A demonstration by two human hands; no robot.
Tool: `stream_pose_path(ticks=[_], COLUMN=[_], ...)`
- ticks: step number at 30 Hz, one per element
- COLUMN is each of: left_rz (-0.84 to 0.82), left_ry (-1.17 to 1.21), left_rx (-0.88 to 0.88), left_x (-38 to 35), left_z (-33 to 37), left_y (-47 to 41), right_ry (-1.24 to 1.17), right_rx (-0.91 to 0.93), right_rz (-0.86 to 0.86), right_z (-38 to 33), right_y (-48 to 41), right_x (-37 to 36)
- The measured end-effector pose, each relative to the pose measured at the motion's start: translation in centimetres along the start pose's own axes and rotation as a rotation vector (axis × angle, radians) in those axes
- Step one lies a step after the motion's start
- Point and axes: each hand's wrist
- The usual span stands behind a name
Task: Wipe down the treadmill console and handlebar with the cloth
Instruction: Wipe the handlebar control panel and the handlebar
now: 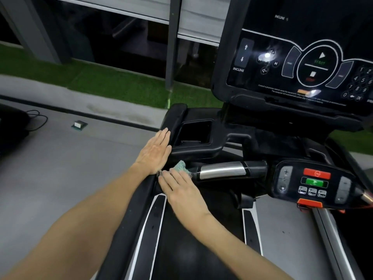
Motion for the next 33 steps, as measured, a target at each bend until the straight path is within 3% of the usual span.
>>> stream_pose_path(ticks=[3,6,9,14,17,27,33], left_rz=[0.002,0.001,0.015,0.014,0.024,0.011,0.004], left_ry=[0.001,-0.012,-0.013,-0.005,-0.001,-0.017,0.006], left_rx=[0.002,0.006,0.005,-0.003,-0.019,-0.015,-0.011], left_x=[-0.1,-0.1,-0.1,-0.2,-0.1,-0.2,0.1], left_z=[-0.1,0.0,0.2,0.0,0.0,-0.1,-0.1], left_y=[0.1,0.0,0.0,0.0,0.0,0.0,0.2], right_ry=[-0.054,-0.056,-0.029,0.043,0.048,0.159,0.267], right_rx=[-0.047,-0.22,-0.265,-0.033,0.003,0.303,0.355], right_rz=[0.058,0.124,0.094,0.051,0.062,0.081,0.152], right_z=[1.4,2.7,1.9,-2.0,-2.7,0.4,3.1], right_y=[0.6,2.3,2.3,-0.7,-1.0,-0.9,2.0], right_x=[1.0,1.8,1.4,-0.5,-1.3,-1.4,-1.4])
Point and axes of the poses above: each hand's wrist, its own y-axis away from the middle knuckle, its own x-axis out of the back of the hand, z = x × y, and after that the axes turned 3 degrees about y, right-handed
